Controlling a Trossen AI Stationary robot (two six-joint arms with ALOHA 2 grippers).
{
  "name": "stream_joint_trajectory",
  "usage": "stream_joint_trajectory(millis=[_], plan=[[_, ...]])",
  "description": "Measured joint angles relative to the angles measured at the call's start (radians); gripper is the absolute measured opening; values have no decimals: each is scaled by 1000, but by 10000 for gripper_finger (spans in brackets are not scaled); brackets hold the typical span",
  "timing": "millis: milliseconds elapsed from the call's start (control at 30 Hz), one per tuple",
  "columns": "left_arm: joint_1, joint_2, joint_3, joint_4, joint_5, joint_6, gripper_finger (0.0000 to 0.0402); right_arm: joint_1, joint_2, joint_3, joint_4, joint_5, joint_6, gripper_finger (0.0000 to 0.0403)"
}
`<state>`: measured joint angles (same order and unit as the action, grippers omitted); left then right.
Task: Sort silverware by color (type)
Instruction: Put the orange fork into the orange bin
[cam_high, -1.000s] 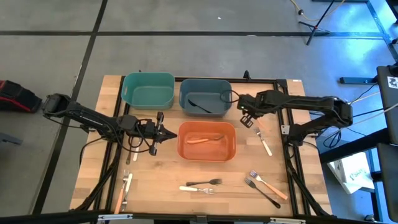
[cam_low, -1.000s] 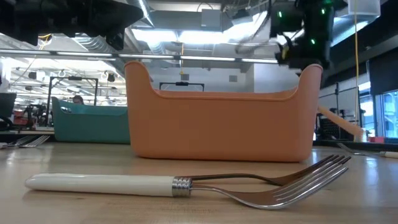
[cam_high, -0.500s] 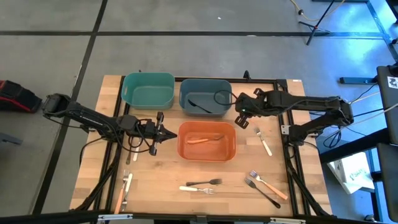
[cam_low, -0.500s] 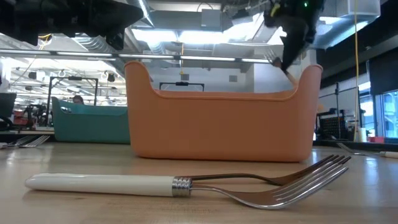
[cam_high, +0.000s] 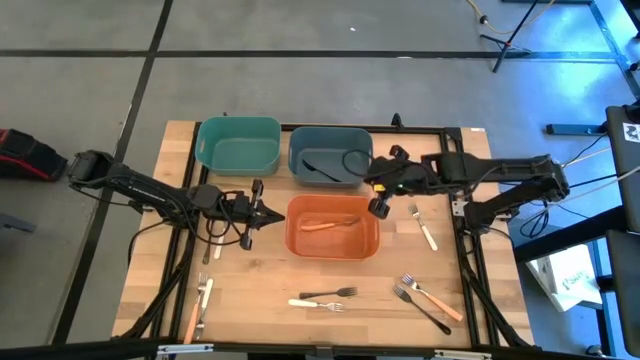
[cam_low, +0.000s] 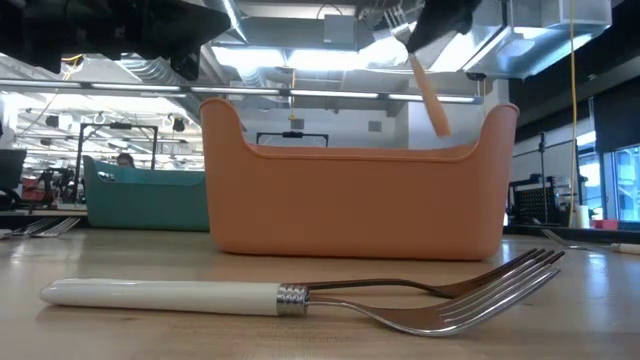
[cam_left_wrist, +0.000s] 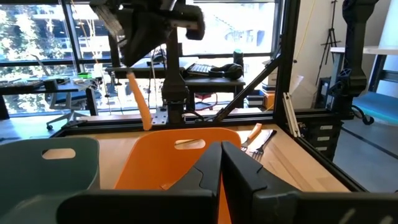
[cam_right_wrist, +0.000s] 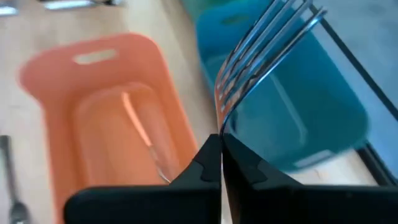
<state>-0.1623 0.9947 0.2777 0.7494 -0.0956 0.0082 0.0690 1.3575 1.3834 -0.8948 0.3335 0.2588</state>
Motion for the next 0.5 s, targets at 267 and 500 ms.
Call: stream_joint_trajectory(millis=[267, 500], plan=[[0, 0, 0, 0, 0, 0, 6, 42, 76, 0, 64, -72, -21, 0], [0, 0, 0, 0, 0, 0, 6, 72, 210, 0, 80, -135, -33, 0]])
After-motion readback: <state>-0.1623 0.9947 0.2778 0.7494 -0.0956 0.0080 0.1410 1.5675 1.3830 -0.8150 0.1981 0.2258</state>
